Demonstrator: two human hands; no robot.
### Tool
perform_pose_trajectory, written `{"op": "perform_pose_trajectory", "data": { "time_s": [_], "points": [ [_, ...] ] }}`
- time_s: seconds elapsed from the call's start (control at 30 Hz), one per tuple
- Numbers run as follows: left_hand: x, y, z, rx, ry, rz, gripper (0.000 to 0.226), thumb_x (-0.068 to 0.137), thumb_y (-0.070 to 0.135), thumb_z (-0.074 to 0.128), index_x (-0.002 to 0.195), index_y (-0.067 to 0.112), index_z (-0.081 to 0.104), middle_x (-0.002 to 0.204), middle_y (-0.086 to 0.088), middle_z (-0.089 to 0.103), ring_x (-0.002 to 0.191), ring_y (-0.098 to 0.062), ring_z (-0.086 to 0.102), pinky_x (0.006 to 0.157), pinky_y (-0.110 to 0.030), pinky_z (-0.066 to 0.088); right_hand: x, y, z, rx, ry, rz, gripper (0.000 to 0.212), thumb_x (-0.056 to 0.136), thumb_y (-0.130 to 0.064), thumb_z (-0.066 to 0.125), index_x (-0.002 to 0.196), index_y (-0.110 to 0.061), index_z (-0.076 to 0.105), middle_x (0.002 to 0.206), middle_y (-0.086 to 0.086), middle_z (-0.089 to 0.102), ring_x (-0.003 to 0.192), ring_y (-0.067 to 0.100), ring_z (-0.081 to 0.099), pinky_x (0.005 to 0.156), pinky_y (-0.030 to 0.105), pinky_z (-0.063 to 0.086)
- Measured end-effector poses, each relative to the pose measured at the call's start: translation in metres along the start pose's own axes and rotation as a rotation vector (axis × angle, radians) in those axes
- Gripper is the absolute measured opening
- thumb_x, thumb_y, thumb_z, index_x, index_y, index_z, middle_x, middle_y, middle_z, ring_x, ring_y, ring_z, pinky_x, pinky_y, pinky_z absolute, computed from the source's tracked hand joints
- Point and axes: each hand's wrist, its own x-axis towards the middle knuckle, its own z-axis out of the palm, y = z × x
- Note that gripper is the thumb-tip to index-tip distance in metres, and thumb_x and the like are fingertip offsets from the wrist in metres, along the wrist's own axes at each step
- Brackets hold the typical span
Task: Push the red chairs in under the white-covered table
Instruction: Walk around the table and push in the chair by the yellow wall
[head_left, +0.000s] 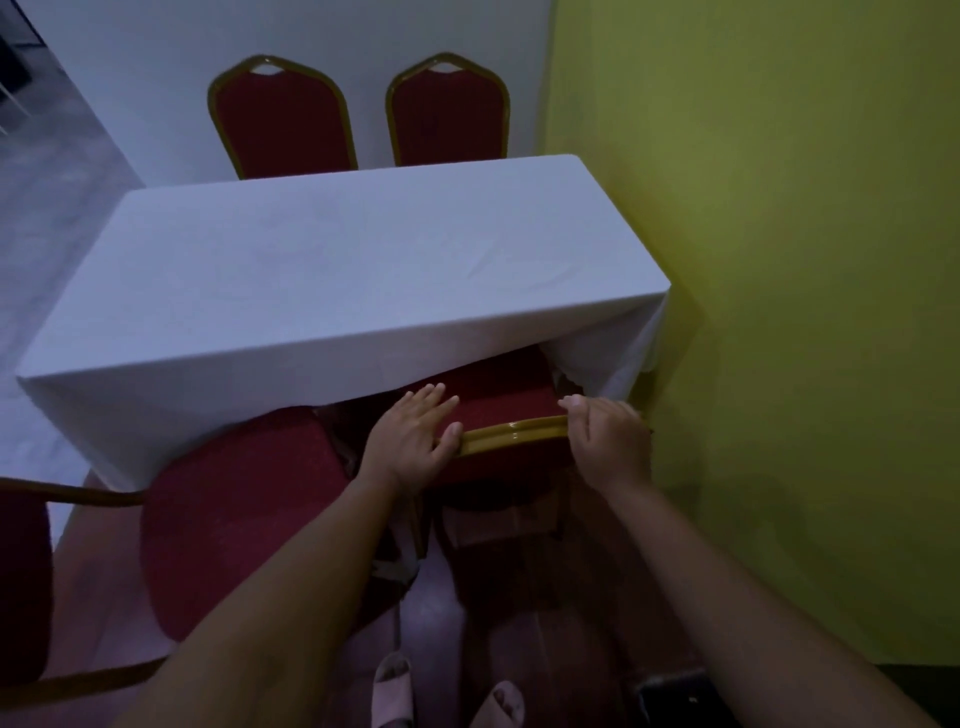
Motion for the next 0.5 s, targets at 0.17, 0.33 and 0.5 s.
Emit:
{"op": "perform_pose_trajectory", "data": {
  "time_s": [0.17, 0.33, 0.5],
  "points": [
    [0.007, 0.007, 0.005, -0.012, 0.002, -0.016, 0.081, 0.083, 0.061, 0.012, 0.138, 0.013, 0.046, 0.149, -0.013, 0.038, 0.141, -0.021, 0.029, 0.116, -0.033, 0.016, 0.008, 0.003, -0.004, 0.012, 0.019, 0.048, 0.055, 0.097, -0.031, 0.025, 0.085, -0.008, 0.074, 0.072, 0.009, 0.072, 0.068, 0.027, 0.064, 0.062, 0.027, 0.037],
    [0.000, 0.008, 0.010, -0.055, 0.018, -0.091, 0.085, 0.082, 0.065, 0.007, 0.143, 0.015, 0.039, 0.153, -0.009, 0.031, 0.144, -0.017, 0.022, 0.117, -0.032, 0.012, -0.004, -0.005, 0.008, 0.140, 0.036, 0.168, 0.057, 0.096, -0.035, 0.021, 0.114, -0.007, 0.067, 0.116, 0.011, 0.068, 0.112, 0.026, 0.058, 0.106, 0.036, 0.030],
    [-0.017, 0.006, 0.014, -0.189, 0.019, -0.139, 0.062, 0.098, 0.053, 0.024, 0.147, 0.016, 0.031, 0.156, -0.003, 0.025, 0.145, -0.012, 0.015, 0.118, -0.029, 0.009, -0.016, -0.018, 0.013, 0.143, 0.071, 0.270, 0.060, 0.097, -0.041, 0.018, 0.132, -0.007, 0.054, 0.141, 0.011, 0.050, 0.135, 0.028, 0.038, 0.116, 0.043, 0.016]
  ]
}}
